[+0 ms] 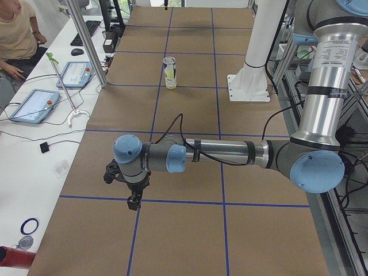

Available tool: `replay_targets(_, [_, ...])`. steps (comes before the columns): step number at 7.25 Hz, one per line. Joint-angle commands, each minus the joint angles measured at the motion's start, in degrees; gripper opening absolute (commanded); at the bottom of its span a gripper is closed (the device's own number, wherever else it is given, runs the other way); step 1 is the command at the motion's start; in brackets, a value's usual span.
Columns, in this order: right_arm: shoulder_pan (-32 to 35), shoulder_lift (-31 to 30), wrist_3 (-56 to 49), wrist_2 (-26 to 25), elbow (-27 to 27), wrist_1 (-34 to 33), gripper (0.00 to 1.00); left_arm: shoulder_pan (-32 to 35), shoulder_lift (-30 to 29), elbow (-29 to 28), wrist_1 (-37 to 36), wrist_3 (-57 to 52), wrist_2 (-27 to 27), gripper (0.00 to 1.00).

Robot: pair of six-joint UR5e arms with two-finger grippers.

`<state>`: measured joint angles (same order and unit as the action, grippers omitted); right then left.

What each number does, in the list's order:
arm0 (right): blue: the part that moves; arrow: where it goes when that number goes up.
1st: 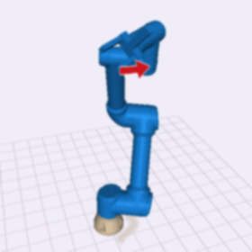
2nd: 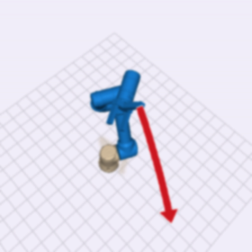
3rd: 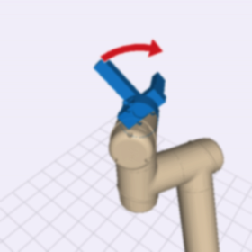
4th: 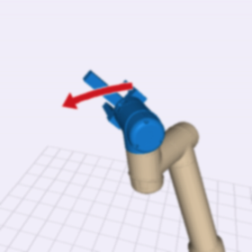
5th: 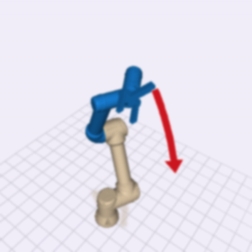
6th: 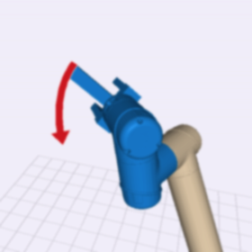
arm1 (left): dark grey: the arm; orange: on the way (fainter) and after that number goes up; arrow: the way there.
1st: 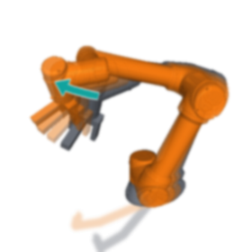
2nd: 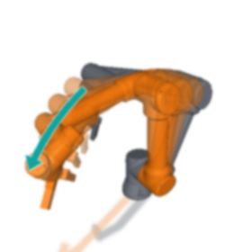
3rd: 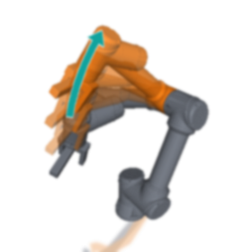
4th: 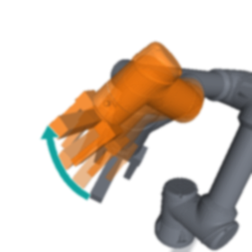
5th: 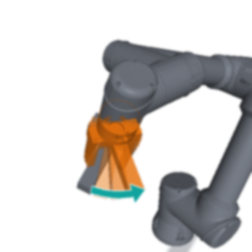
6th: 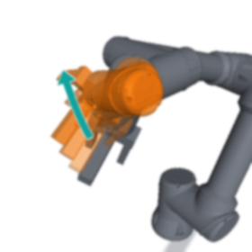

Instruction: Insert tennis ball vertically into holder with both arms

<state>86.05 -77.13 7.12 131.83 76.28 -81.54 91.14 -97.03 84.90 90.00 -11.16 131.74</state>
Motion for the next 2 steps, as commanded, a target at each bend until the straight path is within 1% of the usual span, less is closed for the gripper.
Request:
replay_targets(1, [0.0, 0.0, 0.0, 0.0, 0.1, 0.1, 1.00, 0.0, 0.0, -0.2, 0.0, 0.0, 0.0, 1.00])
replay_targets(2, [0.0, 0.0, -0.1, 0.0, 0.2, 0.1, 1.00, 0.0, 0.0, -0.2, 0.0, 0.0, 0.0, 1.00])
